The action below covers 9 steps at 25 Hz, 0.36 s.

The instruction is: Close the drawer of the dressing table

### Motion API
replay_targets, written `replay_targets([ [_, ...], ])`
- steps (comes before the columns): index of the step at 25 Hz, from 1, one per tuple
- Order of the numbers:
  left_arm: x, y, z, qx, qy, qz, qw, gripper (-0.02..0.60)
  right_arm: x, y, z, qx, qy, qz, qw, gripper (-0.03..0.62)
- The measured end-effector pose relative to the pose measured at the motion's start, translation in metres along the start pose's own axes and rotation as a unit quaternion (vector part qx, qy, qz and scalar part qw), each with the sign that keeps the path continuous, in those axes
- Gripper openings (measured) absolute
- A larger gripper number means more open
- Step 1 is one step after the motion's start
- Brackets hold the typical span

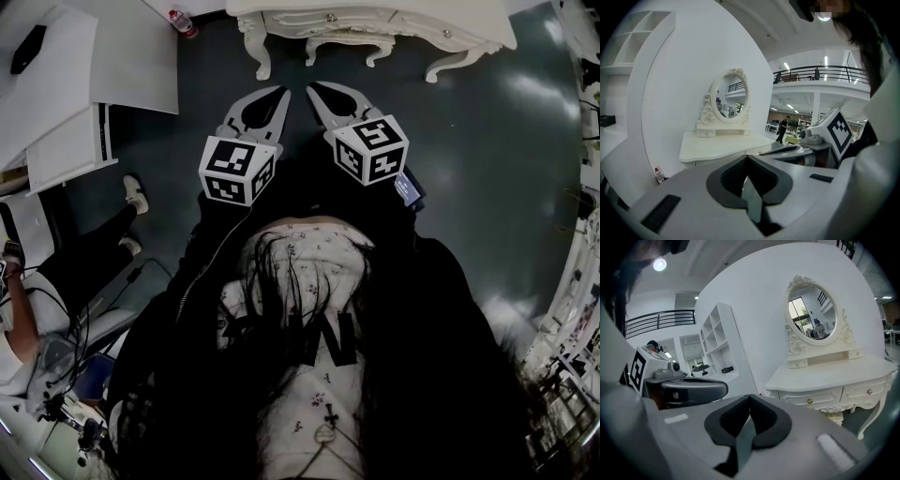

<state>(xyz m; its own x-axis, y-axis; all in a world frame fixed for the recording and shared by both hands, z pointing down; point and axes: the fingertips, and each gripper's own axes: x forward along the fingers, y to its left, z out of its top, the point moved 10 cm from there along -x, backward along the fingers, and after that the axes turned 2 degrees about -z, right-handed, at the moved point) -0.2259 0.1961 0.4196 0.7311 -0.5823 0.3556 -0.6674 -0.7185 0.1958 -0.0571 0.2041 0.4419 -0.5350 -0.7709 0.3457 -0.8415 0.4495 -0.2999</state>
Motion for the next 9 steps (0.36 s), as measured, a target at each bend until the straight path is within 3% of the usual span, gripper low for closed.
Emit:
replay_targets([
  [9,-0.0014,0.0096,0.0002,-0.006,-0.003,0.009,0.9999,-0.005,0.0101,0.0005,0.0038,-0.006,0.009,0.003,1.0,0.012],
])
